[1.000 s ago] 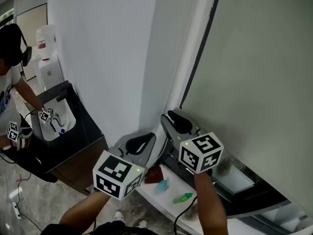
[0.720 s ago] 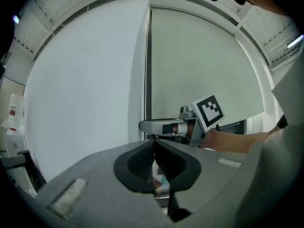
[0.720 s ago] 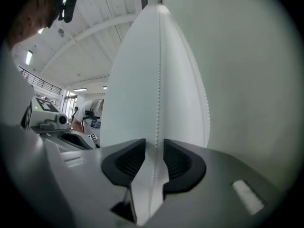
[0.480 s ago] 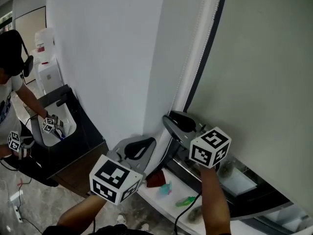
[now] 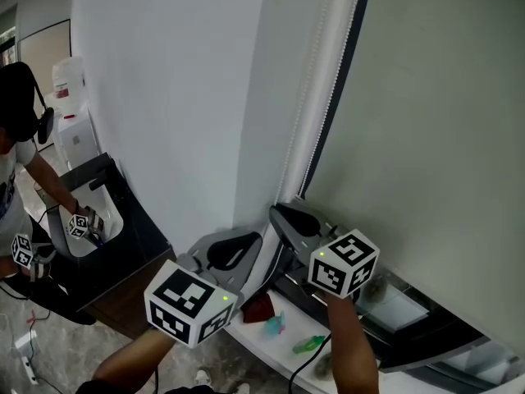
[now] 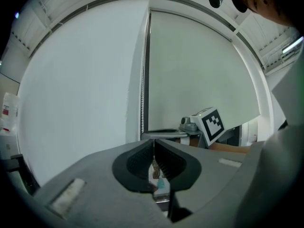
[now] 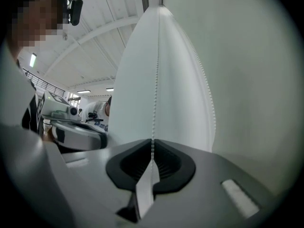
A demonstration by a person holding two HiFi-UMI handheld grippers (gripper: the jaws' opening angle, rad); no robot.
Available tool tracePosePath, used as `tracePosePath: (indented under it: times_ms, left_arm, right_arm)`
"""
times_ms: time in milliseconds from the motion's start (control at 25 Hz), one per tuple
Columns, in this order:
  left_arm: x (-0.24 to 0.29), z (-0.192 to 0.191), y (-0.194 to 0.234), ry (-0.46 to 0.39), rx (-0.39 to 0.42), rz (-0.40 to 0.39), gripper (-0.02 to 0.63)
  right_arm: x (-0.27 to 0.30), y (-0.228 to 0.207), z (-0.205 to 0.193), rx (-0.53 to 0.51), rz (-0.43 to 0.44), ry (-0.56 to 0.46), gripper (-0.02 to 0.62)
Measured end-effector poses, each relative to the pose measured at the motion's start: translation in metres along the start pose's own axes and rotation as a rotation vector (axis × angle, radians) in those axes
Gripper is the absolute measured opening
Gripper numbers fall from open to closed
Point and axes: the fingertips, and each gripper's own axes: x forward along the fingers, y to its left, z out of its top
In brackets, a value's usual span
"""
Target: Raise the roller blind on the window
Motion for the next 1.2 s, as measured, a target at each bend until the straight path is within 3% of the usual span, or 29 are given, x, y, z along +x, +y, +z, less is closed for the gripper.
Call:
tracePosePath:
  times_ms: [80,240,440,640,800,920,1080,1200]
  left_arm:
    - [0.003,0.007,-0.007,0.011,0.000,-0.034,0.091]
    - [0.012,0.024,-0.021,0.003,0.054,-0.073,0.114]
    - [0.027,0.043,-0.032,-0.034,0.077,-0.101,0.114]
    - [0.037,0.055,-0.035,-0.068,0.049,-0.152,0.114]
    - [0.039,0.059,-0.033,-0.088,0.060,-0.157,0.046]
    - [0.042,0.059,-0.034,-0.083,0.044,-0.189,0.008]
    - [0.044,0.049,-0.031,-0.025,0.067,-0.221,0.007]
    - [0.043,0.041,-0.030,0.000,0.056,-0.257,0.008]
  right_arm:
    - [-0.013,0.008,0.002,0.009,-0.007,-0.006,0.023]
    - [-0.037,0.023,0.006,0.003,-0.022,-0.021,0.021]
    - [-0.059,0.037,0.005,-0.025,-0.050,-0.015,0.021]
    - [-0.063,0.045,0.004,-0.055,-0.065,0.001,0.023]
    - [-0.064,0.045,0.004,-0.048,-0.067,-0.005,0.021]
    - [-0.063,0.046,0.004,-0.026,-0.067,-0.009,0.021]
    - [-0.062,0.051,0.001,0.008,-0.038,0.008,0.023]
    - [-0.071,0.048,0.013,0.077,-0.015,-0.060,0.044]
